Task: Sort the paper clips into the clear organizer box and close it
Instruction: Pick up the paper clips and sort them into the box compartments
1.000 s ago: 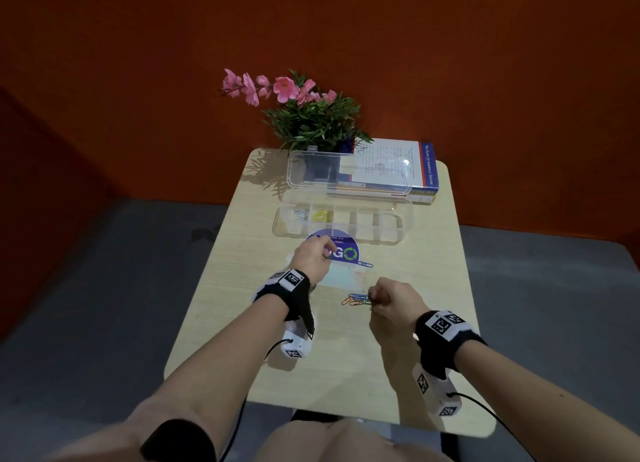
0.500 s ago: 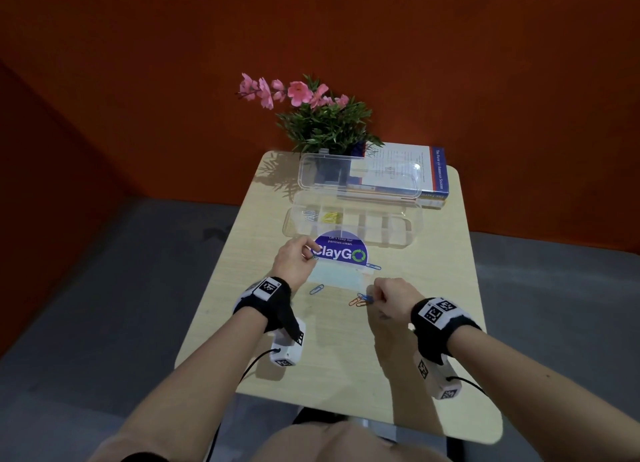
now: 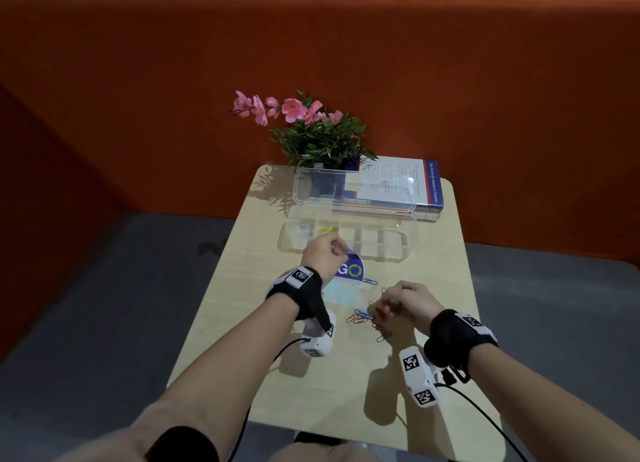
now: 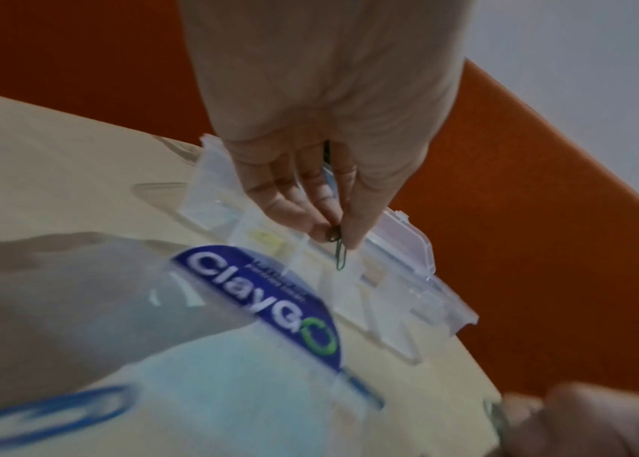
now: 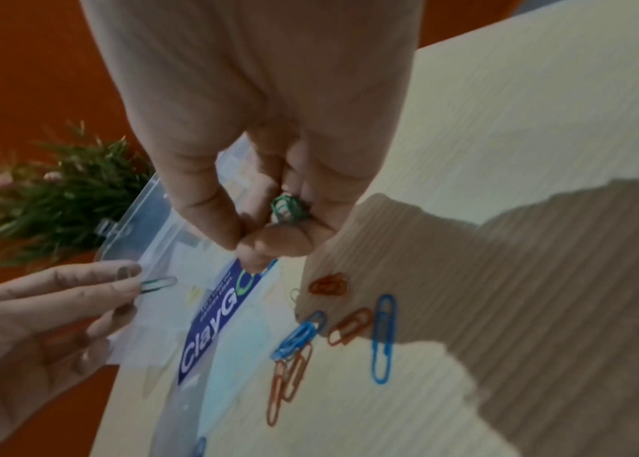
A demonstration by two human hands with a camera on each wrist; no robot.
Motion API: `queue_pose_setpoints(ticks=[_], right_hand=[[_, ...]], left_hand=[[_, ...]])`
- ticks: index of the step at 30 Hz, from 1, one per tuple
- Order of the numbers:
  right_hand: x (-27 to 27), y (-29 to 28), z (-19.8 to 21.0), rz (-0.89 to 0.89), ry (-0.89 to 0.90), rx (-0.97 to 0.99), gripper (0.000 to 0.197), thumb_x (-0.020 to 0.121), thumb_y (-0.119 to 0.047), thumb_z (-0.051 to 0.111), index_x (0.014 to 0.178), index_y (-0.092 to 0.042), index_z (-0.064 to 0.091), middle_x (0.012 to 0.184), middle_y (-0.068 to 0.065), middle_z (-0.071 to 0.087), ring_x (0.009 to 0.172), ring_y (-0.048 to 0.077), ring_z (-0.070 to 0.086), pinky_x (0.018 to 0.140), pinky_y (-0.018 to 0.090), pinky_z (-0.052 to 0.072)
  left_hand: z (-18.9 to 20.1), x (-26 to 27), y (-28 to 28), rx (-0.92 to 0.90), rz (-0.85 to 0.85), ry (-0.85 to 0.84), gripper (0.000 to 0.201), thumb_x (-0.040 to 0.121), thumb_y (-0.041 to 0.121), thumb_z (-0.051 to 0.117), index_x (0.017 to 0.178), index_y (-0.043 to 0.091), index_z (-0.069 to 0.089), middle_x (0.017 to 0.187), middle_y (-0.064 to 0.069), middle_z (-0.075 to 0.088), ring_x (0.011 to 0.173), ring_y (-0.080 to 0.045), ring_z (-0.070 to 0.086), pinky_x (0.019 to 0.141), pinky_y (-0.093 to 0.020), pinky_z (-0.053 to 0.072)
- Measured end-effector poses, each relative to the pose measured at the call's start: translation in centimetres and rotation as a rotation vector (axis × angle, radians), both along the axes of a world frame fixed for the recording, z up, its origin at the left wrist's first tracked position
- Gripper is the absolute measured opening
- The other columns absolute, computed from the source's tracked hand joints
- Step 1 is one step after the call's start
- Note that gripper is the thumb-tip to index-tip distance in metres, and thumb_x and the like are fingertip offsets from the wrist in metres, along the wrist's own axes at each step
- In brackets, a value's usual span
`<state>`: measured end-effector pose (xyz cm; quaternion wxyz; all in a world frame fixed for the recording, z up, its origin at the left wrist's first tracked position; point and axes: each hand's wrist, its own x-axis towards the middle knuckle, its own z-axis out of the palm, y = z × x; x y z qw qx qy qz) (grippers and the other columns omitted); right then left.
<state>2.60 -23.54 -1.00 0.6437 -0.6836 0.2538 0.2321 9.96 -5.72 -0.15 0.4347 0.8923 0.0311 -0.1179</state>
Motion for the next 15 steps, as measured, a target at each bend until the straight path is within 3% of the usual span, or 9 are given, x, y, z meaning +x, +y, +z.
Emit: queue_pose_setpoints(ticks=[3,6,8,12,15], right_hand=[[0.0,-0.4,0.3,-0.145,0.018,0.226,0.012,0.083,0.011,0.052,0.083,-0.001,0.051,0.067,0.016,0.05,0.044,0.021,0.045,0.039,0.022,0.044],[0.1,-1.0,0.7,-0.18,0.037,0.304,0.024,0.088,0.01,0.043,0.11,0.005,0.053,0.072,0.015,0.049,0.055,0.023,0.043,0.039,0.021,0.044],[0.3,-1.3,1.0,-0.201,0.058,0.36,0.026,0.089,0.009,0.036,0.111,0.005,0.051,0.07,0.014,0.047,0.057,0.022,0.042,0.041,0.023,0.043],[0.9,-1.5,1.5,-0.225,0.065,0.407,0.019,0.088,0.006,0.035,0.1,0.002,0.049,0.07,0.013,0.046,0.057,0.022,0.042,0.049,0.026,0.041],[1.8,-1.0,2.2,-0.212,0.08,0.415,0.011,0.09,0.003,0.041,0.094,0.002,0.052,0.075,0.014,0.049,0.062,0.023,0.05,0.047,0.026,0.049]], left_hand=[[1.2,2.4,-1.4,-0.018,0.035,-0.016,0.014,0.081,0.006,0.068,0.081,0.019,0.064,0.077,0.001,0.061,0.074,-0.015,0.056,0.072,-0.024,0.046],[2.0,4.8,-2.2,-0.067,0.088,0.004,0.012,0.081,0.006,0.071,0.08,0.017,0.066,0.086,-0.007,0.069,0.083,-0.022,0.064,0.084,-0.031,0.055],[2.1,6.0,-2.4,-0.054,0.114,0.028,0.006,0.082,0.006,0.072,0.085,0.012,0.072,0.099,-0.013,0.074,0.095,-0.028,0.069,0.088,-0.034,0.056],[2.0,6.9,-2.3,0.0,0.107,0.075,0.02,0.088,0.004,0.059,0.101,0.009,0.074,0.113,-0.012,0.072,0.107,-0.028,0.066,0.094,-0.034,0.055],[2.1,6.4,-1.6,-0.009,0.124,0.051,0.03,0.09,0.0,0.049,0.102,0.011,0.074,0.116,-0.01,0.071,0.111,-0.027,0.064,0.099,-0.035,0.051]])
